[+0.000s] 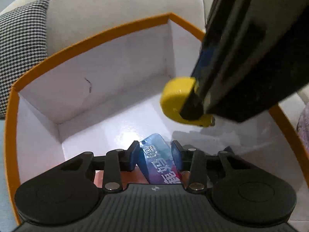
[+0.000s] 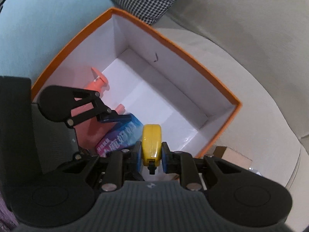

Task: Organize rigid objects
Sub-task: 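Carry the yellow tape measure into the box and open the right gripper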

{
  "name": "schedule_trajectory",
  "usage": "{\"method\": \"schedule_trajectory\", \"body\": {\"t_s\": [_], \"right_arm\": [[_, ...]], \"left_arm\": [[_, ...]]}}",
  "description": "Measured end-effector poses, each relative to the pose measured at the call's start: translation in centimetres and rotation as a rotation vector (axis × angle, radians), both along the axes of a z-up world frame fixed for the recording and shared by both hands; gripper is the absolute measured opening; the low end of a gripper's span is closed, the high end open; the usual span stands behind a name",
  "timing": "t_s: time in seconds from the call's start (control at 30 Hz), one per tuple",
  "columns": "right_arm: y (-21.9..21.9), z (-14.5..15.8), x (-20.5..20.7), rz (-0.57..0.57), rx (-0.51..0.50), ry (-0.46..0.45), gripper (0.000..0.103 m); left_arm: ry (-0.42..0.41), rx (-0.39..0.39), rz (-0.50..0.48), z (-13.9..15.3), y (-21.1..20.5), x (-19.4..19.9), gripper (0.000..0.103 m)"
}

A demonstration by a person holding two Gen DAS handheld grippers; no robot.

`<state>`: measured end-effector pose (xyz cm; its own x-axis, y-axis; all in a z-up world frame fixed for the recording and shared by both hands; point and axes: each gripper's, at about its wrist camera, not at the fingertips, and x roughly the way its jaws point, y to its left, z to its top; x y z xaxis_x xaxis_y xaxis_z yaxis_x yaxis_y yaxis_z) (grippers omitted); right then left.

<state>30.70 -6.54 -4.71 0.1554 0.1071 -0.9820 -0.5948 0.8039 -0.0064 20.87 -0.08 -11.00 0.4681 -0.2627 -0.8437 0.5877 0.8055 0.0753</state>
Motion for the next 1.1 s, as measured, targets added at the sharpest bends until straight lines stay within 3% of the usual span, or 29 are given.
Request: {"method": "schedule_trajectory", "body": {"t_s": [0.1, 0.23, 0.67, 0.93, 1.1], "right_arm": [[0.6, -0.6, 0.0, 0.039, -0.034, 0.024, 0.02], [1.6, -1.3, -0.3, 0.11, -0.089, 0.046, 0.02], [4.3, -5.2, -3.9, 0.444, -0.335, -0.082, 0.021], [2.9, -3.3, -3.7, 0.37, -0.199, -0.005, 0.026], [3.0, -3.7, -4.1, 0.367, -0.221, -0.024, 0.018]], "left_arm": [[-0.01, -0.055, 0.016, 1.3, 1.2, -0.6, 0.046], [0.007, -0.067, 0.011, 2.4, 2.0, -1.5, 0.046], [0.003, -0.074, 0.047, 3.6, 3.2, -2.8, 0.046], [0.005, -0.074, 0.05, 3.5, 3.2, -3.0, 0.046], [0.005, -0.073, 0.044, 3.9, 2.9, -3.4, 0.046]]}}
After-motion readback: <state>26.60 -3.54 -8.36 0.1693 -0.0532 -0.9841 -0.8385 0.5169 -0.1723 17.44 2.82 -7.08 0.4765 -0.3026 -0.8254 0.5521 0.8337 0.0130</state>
